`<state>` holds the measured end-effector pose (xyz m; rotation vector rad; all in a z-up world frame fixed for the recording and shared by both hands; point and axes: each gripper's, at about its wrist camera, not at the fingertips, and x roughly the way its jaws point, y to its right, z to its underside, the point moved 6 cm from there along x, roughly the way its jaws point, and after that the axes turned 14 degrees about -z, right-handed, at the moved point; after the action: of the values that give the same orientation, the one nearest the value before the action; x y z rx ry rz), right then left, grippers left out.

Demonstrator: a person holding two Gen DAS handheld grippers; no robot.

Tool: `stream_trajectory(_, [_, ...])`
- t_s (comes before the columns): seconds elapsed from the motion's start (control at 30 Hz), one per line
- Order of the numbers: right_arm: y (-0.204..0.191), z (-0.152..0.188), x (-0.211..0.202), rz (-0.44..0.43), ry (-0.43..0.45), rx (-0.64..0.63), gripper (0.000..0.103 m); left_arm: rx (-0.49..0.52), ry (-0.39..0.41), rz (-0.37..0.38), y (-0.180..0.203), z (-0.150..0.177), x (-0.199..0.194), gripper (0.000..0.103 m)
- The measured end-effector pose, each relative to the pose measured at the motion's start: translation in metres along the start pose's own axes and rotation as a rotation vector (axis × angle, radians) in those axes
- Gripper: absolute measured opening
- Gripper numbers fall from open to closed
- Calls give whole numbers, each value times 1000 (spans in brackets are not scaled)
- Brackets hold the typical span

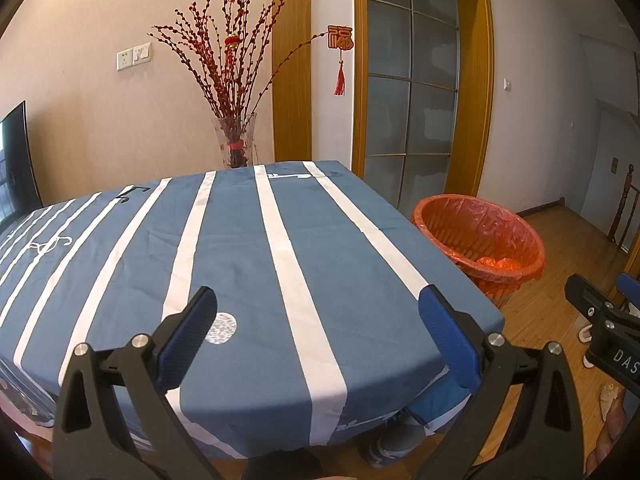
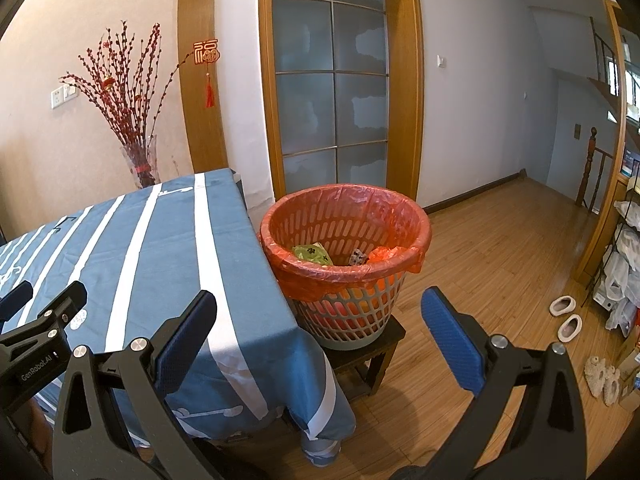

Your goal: Collect trash

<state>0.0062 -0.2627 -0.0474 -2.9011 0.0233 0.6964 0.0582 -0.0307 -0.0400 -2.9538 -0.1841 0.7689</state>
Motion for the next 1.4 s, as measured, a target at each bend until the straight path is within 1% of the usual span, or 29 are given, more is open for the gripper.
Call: stream_trajectory(1.4, [11, 5, 4, -23, -29, -3, 101, -4, -22, 3, 0, 7, 7, 99])
